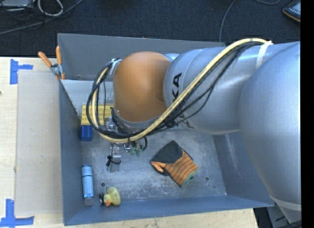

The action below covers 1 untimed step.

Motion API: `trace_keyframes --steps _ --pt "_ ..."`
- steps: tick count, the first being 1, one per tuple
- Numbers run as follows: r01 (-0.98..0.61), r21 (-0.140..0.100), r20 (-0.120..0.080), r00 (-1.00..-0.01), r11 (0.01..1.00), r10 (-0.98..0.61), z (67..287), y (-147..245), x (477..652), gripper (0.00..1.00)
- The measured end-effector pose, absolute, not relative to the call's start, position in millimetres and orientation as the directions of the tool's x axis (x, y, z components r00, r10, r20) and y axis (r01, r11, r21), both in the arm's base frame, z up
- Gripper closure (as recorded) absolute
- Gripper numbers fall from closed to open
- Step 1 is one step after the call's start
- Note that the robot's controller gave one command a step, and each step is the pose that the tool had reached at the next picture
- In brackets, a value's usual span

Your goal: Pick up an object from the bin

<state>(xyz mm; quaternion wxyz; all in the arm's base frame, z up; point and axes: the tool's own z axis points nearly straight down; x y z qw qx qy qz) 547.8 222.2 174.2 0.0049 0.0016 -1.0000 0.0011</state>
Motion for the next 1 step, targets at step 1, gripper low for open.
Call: trace_keyframes --steps 1 --pt "0.002 -0.001 0.002 -1.0 1.0 0.002 178.6 221.0 550.1 0.0"
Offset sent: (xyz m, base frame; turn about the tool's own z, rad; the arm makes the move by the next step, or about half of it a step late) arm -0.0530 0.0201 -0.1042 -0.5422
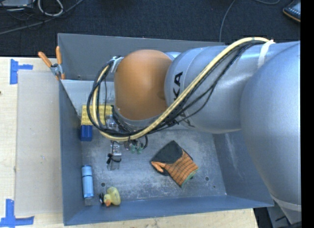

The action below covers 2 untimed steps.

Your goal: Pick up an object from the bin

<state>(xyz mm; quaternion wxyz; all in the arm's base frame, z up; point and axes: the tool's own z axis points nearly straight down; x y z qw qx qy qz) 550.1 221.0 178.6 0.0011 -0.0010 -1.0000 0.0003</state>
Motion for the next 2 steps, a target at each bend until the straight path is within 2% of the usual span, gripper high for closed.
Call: trace_keyframes --steps 1,2 --pt "-0.314 0.001 0.0 -0.95 0.95 -0.314 117.0 233.2 519.1 0.0" --pt "-0.508 0.0 0.005 -0.861 0.861 -0.508 131.7 239.3 481.0 0.0"
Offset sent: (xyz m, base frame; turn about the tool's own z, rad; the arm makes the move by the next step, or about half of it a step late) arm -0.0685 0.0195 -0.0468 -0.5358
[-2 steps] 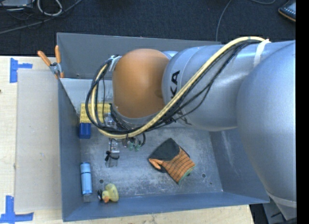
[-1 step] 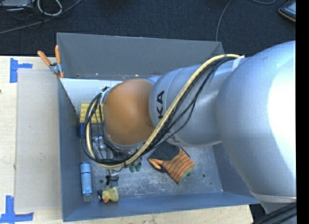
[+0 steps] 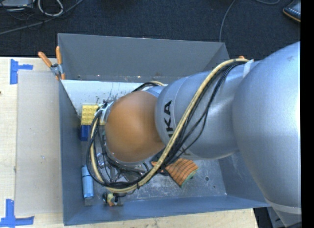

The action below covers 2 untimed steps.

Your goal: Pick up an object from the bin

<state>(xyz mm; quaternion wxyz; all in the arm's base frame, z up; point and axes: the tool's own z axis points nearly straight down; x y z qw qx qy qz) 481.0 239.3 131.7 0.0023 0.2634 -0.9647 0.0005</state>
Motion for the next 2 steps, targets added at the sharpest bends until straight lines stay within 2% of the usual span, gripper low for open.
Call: trace_keyframes --steps 1,2 --pt "-0.779 0.004 0.006 -0.627 0.627 -0.779 124.5 237.2 473.3 0.0" --pt "-0.561 -0.004 -0.014 -0.828 0.828 -0.561 78.5 201.4 476.0 0.0"
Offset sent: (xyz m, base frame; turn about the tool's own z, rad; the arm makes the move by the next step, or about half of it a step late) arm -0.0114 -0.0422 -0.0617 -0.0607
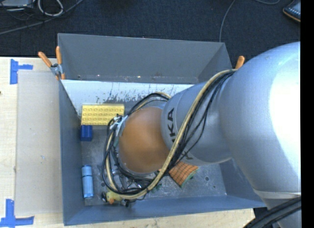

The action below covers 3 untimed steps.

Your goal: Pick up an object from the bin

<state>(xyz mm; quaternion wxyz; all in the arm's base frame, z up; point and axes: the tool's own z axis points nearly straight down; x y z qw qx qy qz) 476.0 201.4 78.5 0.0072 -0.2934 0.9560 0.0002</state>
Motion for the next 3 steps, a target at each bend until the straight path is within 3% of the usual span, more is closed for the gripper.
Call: trace_keyframes --steps 1,3 --pt "-0.943 -0.004 -0.007 -0.334 0.334 -0.943 71.4 218.6 475.3 1.0" --pt "-0.94 -0.002 -0.007 -0.341 0.341 -0.94 71.7 218.0 475.5 1.0"
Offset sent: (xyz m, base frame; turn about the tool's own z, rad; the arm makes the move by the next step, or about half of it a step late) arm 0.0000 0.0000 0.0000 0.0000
